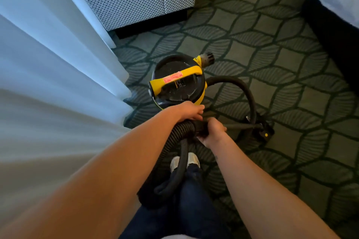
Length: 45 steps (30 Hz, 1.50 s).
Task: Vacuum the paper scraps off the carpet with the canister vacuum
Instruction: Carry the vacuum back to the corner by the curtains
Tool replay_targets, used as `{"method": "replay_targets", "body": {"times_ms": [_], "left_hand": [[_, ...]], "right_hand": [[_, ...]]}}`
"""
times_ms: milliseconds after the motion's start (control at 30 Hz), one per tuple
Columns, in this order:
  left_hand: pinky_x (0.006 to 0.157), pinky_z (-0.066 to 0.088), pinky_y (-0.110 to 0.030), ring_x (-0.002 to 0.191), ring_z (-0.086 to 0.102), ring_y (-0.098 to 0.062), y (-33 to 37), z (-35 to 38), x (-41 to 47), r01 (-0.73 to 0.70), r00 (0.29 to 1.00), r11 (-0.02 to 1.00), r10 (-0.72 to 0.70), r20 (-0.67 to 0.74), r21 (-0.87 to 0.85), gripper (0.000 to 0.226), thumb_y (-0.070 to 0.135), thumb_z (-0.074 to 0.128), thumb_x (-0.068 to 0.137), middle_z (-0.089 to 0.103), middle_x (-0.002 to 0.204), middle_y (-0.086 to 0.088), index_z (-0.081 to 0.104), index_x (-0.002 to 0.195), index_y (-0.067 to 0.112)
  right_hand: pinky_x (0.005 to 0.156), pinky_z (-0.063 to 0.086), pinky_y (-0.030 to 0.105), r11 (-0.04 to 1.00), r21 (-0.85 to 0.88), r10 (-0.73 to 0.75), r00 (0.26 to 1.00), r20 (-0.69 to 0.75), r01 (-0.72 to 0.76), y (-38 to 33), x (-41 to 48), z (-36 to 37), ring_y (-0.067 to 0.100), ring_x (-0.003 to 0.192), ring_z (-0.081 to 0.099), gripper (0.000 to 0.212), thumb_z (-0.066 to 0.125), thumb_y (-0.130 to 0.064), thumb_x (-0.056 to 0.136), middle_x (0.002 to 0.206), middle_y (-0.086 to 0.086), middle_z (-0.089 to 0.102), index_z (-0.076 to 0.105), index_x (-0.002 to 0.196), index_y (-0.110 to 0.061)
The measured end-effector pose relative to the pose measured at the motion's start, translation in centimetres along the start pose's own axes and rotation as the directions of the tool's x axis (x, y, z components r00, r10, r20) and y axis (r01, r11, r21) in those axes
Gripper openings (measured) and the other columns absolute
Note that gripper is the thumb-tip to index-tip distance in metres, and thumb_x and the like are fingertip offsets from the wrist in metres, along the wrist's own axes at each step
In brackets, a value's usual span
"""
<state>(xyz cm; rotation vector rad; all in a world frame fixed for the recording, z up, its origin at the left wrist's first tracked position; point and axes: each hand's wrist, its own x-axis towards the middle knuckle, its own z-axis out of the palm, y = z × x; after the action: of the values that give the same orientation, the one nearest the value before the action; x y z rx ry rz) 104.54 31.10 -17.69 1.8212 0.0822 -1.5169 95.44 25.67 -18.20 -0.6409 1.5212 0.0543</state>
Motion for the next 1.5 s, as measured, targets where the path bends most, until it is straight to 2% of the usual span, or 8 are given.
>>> {"method": "replay_targets", "body": {"times_ms": [100,233,333,467,800,1000,1300,1500], "left_hand": [[0.086,0.048,-0.034,0.085,0.056,-0.022,-0.9,-3.1,0.2,-0.013,0.988,1.0,0.014,-0.151,0.009,0.028,0.028,0.045,0.101,0.06,0.092,-0.01,0.054,0.08,0.012],[0.083,0.051,-0.037,0.084,0.056,-0.024,-2.1,-6.3,0.5,0.026,0.915,0.998,-0.001,-0.404,0.056,0.026,0.024,0.048,0.095,0.059,0.093,-0.013,0.053,0.072,0.011],[0.082,0.051,-0.036,0.092,0.061,-0.026,-2.5,-7.8,1.4,0.099,0.87,0.991,-0.128,-0.476,-0.087,0.028,0.028,0.054,0.092,0.06,0.103,-0.014,0.056,0.102,0.002],[0.094,0.052,-0.042,0.121,0.051,-0.033,-2.7,-9.9,2.5,0.149,0.765,0.935,-0.315,-0.561,-0.322,0.07,0.032,0.065,0.087,0.043,0.137,-0.015,0.028,0.138,0.002],[0.098,0.048,-0.039,0.118,0.056,-0.032,-3.2,-13.9,7.5,0.118,0.823,0.923,-0.297,-0.484,-0.365,0.062,0.044,0.057,0.091,0.054,0.129,-0.014,0.044,0.135,0.003],[0.099,0.048,-0.044,0.115,0.058,-0.033,-3.3,-13.6,8.8,0.103,0.795,0.908,-0.32,-0.515,-0.406,0.064,0.054,0.054,0.09,0.058,0.126,-0.017,0.05,0.13,0.004],[0.104,0.042,-0.049,0.127,0.046,-0.031,-3.7,-14.0,9.2,0.126,0.828,0.861,-0.365,-0.425,-0.493,0.08,0.063,0.054,0.085,0.044,0.142,-0.009,0.036,0.146,0.013],[0.106,0.038,-0.049,0.13,0.043,-0.031,-3.9,-14.4,9.6,0.168,0.842,0.892,-0.351,-0.41,-0.419,0.078,0.063,0.046,0.09,0.039,0.146,-0.01,0.032,0.148,0.013]], "right_hand": [[0.061,0.055,0.047,0.998,-0.052,0.018,1.0,-0.001,-0.018,0.2,0.9,1.6,0.038,0.101,0.063,0.068,0.049,-0.01,0.095,0.129,0.024,0.056,0.013,0.152,-0.02],[0.044,0.052,0.036,0.987,-0.156,0.04,0.999,-0.034,-0.045,-0.3,1.4,3.8,0.033,0.088,0.063,0.067,0.057,-0.012,0.091,0.128,0.023,0.056,0.024,0.149,-0.016],[0.045,0.052,0.038,0.976,-0.213,0.036,0.996,-0.077,-0.052,-0.4,1.9,5.8,0.034,0.086,0.061,0.071,0.061,-0.003,0.085,0.129,0.023,0.051,0.024,0.145,-0.014],[0.044,0.055,0.039,0.977,-0.192,0.074,0.991,-0.111,-0.095,0.0,4.3,7.8,0.039,0.094,0.065,0.072,0.061,0.0,0.082,0.128,0.024,0.053,0.029,0.145,-0.013],[0.036,0.051,0.035,0.94,-0.313,0.11,0.989,-0.097,-0.135,1.8,8.0,12.0,0.038,0.096,0.064,0.062,0.063,-0.007,0.084,0.127,0.024,0.052,0.034,0.139,-0.01],[0.058,0.055,0.045,0.933,-0.305,0.165,0.979,-0.117,-0.193,2.2,7.6,12.6,0.04,0.104,0.061,0.06,0.064,-0.005,0.087,0.13,0.026,0.05,0.032,0.138,-0.01],[0.044,0.053,0.038,0.923,-0.328,0.176,0.978,-0.111,-0.204,2.3,8.3,12.7,0.038,0.097,0.064,0.059,0.064,-0.005,0.086,0.125,0.026,0.053,0.033,0.136,-0.011],[0.044,0.055,0.037,0.913,-0.345,0.19,0.975,-0.116,-0.219,2.5,8.6,13.0,0.038,0.095,0.065,0.063,0.066,-0.008,0.085,0.126,0.025,0.053,0.033,0.138,-0.013]]}}
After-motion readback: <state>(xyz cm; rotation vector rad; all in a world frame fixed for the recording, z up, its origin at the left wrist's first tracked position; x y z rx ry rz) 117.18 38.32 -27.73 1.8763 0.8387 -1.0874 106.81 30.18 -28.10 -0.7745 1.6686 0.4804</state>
